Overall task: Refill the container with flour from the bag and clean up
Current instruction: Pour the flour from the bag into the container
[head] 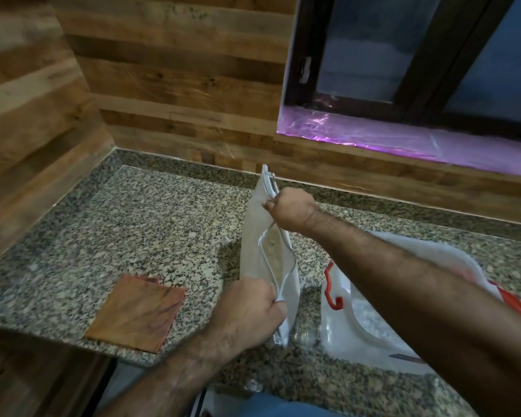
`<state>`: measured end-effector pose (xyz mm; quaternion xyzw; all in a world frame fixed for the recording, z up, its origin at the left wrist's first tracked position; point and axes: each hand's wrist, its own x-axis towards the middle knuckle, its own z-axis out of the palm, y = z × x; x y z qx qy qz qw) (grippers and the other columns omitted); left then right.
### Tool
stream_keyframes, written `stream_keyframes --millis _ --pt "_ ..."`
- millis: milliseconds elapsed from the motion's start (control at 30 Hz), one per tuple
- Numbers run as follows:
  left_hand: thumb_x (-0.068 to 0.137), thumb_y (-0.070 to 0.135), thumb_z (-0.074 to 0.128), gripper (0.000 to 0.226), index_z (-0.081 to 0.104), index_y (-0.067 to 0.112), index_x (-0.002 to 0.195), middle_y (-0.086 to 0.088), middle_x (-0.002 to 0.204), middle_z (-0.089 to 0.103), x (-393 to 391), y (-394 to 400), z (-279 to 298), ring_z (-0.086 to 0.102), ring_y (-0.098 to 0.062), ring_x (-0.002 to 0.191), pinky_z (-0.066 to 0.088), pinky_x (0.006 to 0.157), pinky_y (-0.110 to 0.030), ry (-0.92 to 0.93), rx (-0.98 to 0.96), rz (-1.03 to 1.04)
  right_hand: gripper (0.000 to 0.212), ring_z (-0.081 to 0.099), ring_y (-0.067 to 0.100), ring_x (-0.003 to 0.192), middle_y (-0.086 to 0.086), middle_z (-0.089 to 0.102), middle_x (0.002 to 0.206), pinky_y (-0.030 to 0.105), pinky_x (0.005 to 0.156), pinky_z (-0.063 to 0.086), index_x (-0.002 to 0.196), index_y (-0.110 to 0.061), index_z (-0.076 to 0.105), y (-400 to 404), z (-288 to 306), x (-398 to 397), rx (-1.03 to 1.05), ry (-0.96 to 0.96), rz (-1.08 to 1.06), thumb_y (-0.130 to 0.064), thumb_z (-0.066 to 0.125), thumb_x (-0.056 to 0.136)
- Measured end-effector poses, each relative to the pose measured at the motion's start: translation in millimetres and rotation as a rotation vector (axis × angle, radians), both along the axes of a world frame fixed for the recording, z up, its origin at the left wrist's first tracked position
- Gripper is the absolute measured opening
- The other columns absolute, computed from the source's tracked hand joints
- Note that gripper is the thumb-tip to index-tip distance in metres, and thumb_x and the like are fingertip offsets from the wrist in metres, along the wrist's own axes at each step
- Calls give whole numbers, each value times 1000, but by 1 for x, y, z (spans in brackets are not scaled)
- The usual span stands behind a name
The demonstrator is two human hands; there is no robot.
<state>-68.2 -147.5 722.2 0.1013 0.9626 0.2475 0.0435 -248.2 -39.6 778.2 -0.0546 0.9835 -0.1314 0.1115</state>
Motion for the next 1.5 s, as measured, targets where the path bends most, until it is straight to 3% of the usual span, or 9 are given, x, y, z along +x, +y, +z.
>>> stream_keyframes --millis 100,233,500,667,833,1033,1233,1367,1500 --pt "84 42 59 44 47 4 65 -12 60 55 1 11 20 58 -30 59 41 50 -42 48 -4 15 49 69 33 95 6 61 87 29 72 42 93 -12 72 6 43 16 -13 114 69 -54 51 107" --pt "75 52 56 50 50 2 68 -13 61 58 7 22 50 57 -25 54 38 48 -41 131 118 72 56 56 28 77 2 56 71 30 71 39 68 -12 54 23 104 36 -81 289 99 -53 51 108" --pt "92 64 60 61 64 7 71 1 56 57 -52 -8 128 51 -19 56 42 55 -37 518 820 411 49 61 15 68 1 66 78 28 58 43 80 -15 67 62 216 44 -245 549 175 -54 54 106" --pt "76 95 55 82 62 15 91 -6 75 55 -124 -23 152 43 -21 58 34 53 -34 122 960 547 55 53 11 62 -3 56 69 27 52 35 62 -21 49 74 251 63 -194 599 243 -49 55 108" --pt "61 114 29 91 45 24 61 0 60 36 -144 -17 154 24 -14 50 16 55 -32 -208 1085 339 49 59 14 69 -3 60 73 26 56 40 66 -23 56 94 265 73 -149 599 280 -50 58 106" --pt "93 74 50 64 28 24 61 0 47 24 -155 -2 153 13 -17 42 6 55 -29 -398 1205 326 47 54 6 61 -8 56 70 19 51 35 64 -29 52 113 268 93 -189 555 319 -46 59 107" --pt "94 27 48 49 28 21 49 2 40 25 -152 8 165 19 -15 35 14 49 -24 -419 1211 327 41 69 10 69 -4 68 78 29 63 59 82 -19 73 126 263 101 -256 575 354 -50 60 105" --pt "96 11 44 37 40 19 60 5 39 29 -148 14 182 22 -10 30 21 39 -14 -285 1224 362 44 62 -5 53 -12 59 69 5 45 39 66 -29 56 139 264 107 -287 589 330 -46 60 106" --pt "92 8 48 36 46 17 57 5 38 33 -135 13 209 25 -10 27 23 35 -13 -117 1222 413 44 63 0 61 -14 61 72 10 55 41 67 -31 56 159 263 109 -330 600 298 -44 58 108"
